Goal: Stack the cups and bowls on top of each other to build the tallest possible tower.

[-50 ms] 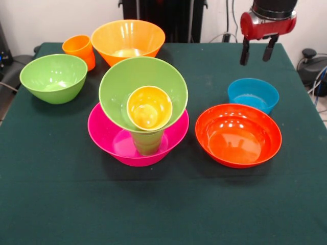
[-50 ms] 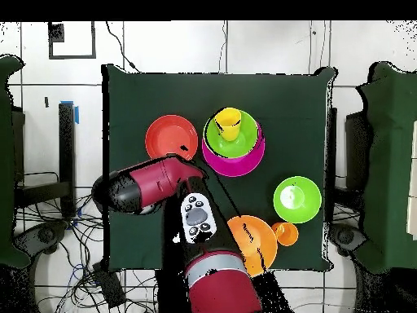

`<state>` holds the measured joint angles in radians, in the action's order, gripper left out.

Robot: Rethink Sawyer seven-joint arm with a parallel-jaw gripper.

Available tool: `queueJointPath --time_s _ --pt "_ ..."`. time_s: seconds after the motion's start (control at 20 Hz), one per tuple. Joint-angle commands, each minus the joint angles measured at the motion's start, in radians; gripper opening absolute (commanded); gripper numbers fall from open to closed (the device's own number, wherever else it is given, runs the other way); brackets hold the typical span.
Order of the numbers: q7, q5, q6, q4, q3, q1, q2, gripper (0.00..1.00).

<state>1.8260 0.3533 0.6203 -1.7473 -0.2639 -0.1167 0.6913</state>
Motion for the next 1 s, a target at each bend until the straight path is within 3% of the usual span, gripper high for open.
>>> queueJointPath --time_s 0.05,0.75,1.0 --pt "0.070 0.063 -0.086 0.042 0.011 0.023 -0.041 1.00" --pt "-0.032 0.019 0.042 0.121 -0.054 0.029 0.059 1.00" --pt "-0.055 0.017 0.058 0.168 -0.066 0.014 0.004 1.00"
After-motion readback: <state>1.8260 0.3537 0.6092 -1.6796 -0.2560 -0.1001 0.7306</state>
